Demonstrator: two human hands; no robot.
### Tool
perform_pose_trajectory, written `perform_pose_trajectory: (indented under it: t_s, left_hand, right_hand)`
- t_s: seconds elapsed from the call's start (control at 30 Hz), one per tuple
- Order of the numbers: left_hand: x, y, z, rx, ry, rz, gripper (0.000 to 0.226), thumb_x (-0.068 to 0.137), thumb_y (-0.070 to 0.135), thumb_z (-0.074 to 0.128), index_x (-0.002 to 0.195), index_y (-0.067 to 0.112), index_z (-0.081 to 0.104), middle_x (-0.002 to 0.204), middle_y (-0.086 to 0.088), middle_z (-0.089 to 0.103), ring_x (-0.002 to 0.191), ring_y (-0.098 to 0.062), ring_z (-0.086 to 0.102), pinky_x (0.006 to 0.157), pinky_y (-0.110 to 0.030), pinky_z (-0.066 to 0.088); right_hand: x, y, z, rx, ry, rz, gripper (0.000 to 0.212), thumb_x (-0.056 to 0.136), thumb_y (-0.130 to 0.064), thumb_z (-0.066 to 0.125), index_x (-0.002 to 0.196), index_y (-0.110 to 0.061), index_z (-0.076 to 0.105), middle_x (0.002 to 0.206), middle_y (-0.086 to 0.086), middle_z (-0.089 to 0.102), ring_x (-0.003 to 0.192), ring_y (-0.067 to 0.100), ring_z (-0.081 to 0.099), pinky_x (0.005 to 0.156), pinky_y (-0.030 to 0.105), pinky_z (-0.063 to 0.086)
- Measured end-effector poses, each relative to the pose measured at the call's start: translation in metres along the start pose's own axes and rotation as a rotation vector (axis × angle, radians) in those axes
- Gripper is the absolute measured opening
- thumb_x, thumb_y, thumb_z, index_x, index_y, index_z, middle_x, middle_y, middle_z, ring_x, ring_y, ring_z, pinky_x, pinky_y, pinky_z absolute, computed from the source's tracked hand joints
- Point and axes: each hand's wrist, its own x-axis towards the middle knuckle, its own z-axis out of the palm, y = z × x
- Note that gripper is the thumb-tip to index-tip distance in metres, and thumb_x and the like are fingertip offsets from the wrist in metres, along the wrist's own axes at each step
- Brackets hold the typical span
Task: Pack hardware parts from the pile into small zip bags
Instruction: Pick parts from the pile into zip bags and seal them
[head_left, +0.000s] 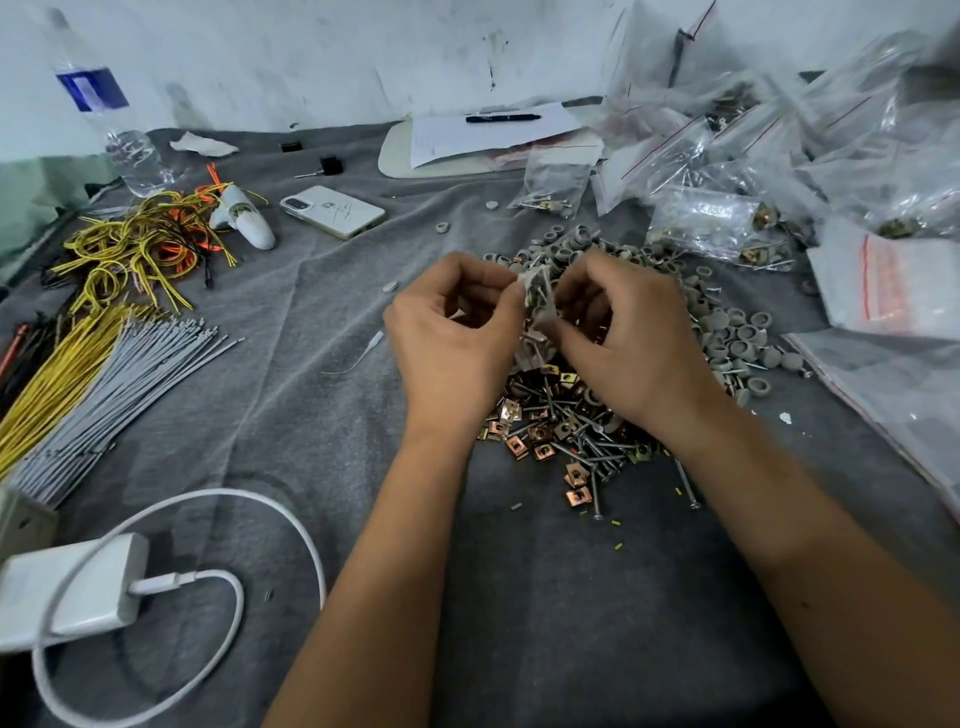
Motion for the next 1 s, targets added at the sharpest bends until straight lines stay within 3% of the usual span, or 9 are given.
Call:
perform_pose_trajectory:
  t_s: [0.17, 0.3, 0.37, 0.43, 0.53, 0.63, 0.73, 0.87, 1.0]
  left_hand:
    - [0.002, 0.006, -0.004, -0.055, 0.059, -0.018, 0.02, 0.084, -0.002, 0.077, 0.077, 0.015, 0.071, 0.065, 0.002, 0.065, 0.058, -0.004, 0.053, 0.055, -0.017, 0.045]
    - [0.005, 0.007, -0.007, -0.132, 0.175, -0.048, 0.019, 0.084, -0.009, 0.073, 0.079, 0.009, 0.07, 0.067, 0.001, 0.063, 0.059, -0.003, 0.053, 0.055, -0.016, 0.045]
    - [0.008, 0.003, -0.009, -0.122, 0.212, -0.067, 0.015, 0.084, -0.007, 0.074, 0.08, 0.008, 0.071, 0.067, 0.001, 0.063, 0.058, -0.006, 0.053, 0.055, -0.018, 0.045]
    - [0.008, 0.001, -0.009, -0.092, 0.229, -0.081, 0.012, 0.083, -0.005, 0.075, 0.081, 0.007, 0.072, 0.067, 0.0, 0.064, 0.058, -0.008, 0.053, 0.056, -0.02, 0.044]
    - [0.009, -0.002, -0.009, -0.075, 0.244, -0.094, 0.011, 0.082, -0.003, 0.075, 0.08, 0.008, 0.073, 0.067, 0.0, 0.065, 0.058, -0.007, 0.054, 0.056, -0.021, 0.044]
    - [0.011, -0.005, -0.01, -0.08, 0.264, -0.105, 0.012, 0.082, -0.003, 0.075, 0.08, 0.008, 0.072, 0.067, 0.0, 0.065, 0.058, -0.007, 0.054, 0.056, -0.02, 0.044]
    - [0.01, -0.005, -0.009, -0.078, 0.261, -0.115, 0.007, 0.082, -0.004, 0.075, 0.082, 0.003, 0.073, 0.068, -0.002, 0.066, 0.059, -0.007, 0.054, 0.056, -0.02, 0.044]
    - [0.009, -0.006, -0.009, -0.072, 0.254, -0.114, 0.006, 0.082, -0.003, 0.075, 0.084, 0.003, 0.074, 0.07, -0.002, 0.067, 0.06, -0.007, 0.056, 0.058, -0.02, 0.046]
    - [0.01, -0.006, -0.009, -0.064, 0.241, -0.113, 0.01, 0.083, -0.002, 0.076, 0.081, 0.008, 0.074, 0.069, -0.001, 0.067, 0.062, -0.008, 0.056, 0.058, -0.021, 0.046]
  right_hand:
    - [-0.001, 0.002, 0.002, 0.178, -0.027, 0.223, 0.02, 0.087, -0.014, 0.077, 0.095, -0.022, 0.06, 0.072, -0.006, 0.071, 0.06, 0.008, 0.067, 0.054, 0.02, 0.051]
    - [0.001, 0.001, -0.004, 0.484, -0.015, 0.389, 0.017, 0.09, -0.003, 0.068, 0.091, -0.017, 0.059, 0.07, 0.003, 0.071, 0.048, 0.017, 0.061, 0.041, 0.027, 0.046]
    - [0.002, 0.001, -0.006, 0.594, -0.072, 0.433, 0.011, 0.095, -0.013, 0.07, 0.094, -0.012, 0.059, 0.069, 0.006, 0.071, 0.05, 0.021, 0.064, 0.04, 0.027, 0.046]
    - [0.001, -0.001, -0.006, 0.621, -0.209, 0.477, 0.031, 0.092, -0.038, 0.074, 0.101, -0.012, 0.06, 0.074, 0.007, 0.073, 0.057, 0.027, 0.071, 0.042, 0.03, 0.05]
    - [-0.002, -0.004, -0.005, 0.287, -0.371, 0.325, 0.043, 0.075, -0.062, 0.079, 0.092, -0.025, 0.065, 0.075, 0.0, 0.074, 0.059, 0.015, 0.071, 0.049, 0.028, 0.053]
    - [-0.004, -0.008, -0.004, -0.109, -0.496, 0.083, 0.04, 0.068, -0.065, 0.083, 0.076, -0.03, 0.065, 0.069, -0.011, 0.067, 0.063, 0.002, 0.063, 0.056, 0.019, 0.047]
    - [-0.005, -0.016, 0.005, -0.437, -0.541, -0.077, 0.045, 0.078, -0.061, 0.078, 0.067, -0.03, 0.047, 0.078, -0.011, 0.058, 0.071, 0.009, 0.056, 0.063, 0.028, 0.041]
    - [-0.007, -0.021, 0.01, -0.529, -0.563, -0.102, 0.028, 0.09, -0.047, 0.07, 0.081, -0.023, 0.059, 0.087, -0.001, 0.063, 0.083, 0.023, 0.064, 0.074, 0.037, 0.054]
    - [-0.008, -0.018, 0.004, -0.413, -0.572, -0.095, 0.021, 0.091, -0.038, 0.069, 0.078, -0.026, 0.059, 0.085, -0.005, 0.063, 0.078, 0.018, 0.062, 0.073, 0.041, 0.056]
